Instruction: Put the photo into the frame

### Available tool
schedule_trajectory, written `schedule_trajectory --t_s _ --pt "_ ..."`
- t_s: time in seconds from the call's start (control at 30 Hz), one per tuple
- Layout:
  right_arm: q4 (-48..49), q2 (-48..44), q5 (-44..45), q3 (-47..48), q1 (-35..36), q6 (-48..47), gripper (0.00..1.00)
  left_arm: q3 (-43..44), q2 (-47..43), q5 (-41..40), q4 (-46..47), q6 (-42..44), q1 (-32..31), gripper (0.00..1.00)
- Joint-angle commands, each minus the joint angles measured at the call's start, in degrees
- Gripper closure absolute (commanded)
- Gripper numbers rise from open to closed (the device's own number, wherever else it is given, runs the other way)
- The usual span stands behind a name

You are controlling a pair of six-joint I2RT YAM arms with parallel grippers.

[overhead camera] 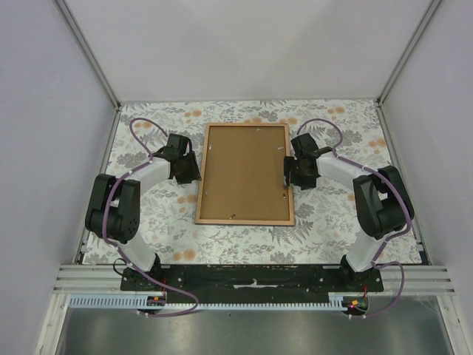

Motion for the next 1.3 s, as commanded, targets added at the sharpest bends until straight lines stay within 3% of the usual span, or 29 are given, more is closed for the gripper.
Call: schedule_trajectory --t_s 0.0,0.5,0.73,1.03,1.27 --pt "1.78 -0.57 1.51 -1.12 1.24 -0.88 0.29 -0.22 0.76 -1.39 0.98 1.10 -0.08 0.53" --pt "3.28 -4.62 1.15 -6.75 3.88 0.00 0.31 -0.22 1.29 -1.30 0.99 1.19 -0.08 0.55" --pt "2.93 -5.85 1.95 -7.99 3.88 0.18 0.42 -0.22 1.64 -1.03 0.81 1.19 -0.08 0.56" --pt "2.67 -6.47 1.33 -7.98 3.97 -0.26 0.47 -0.22 1.73 -0.95 0.72 1.10 -0.08 0.57" --pt "2.40 -6.73 1.77 -8.51 3.97 0.09 0.57 -0.22 1.82 -0.86 0.72 1.01 -0.08 0.57"
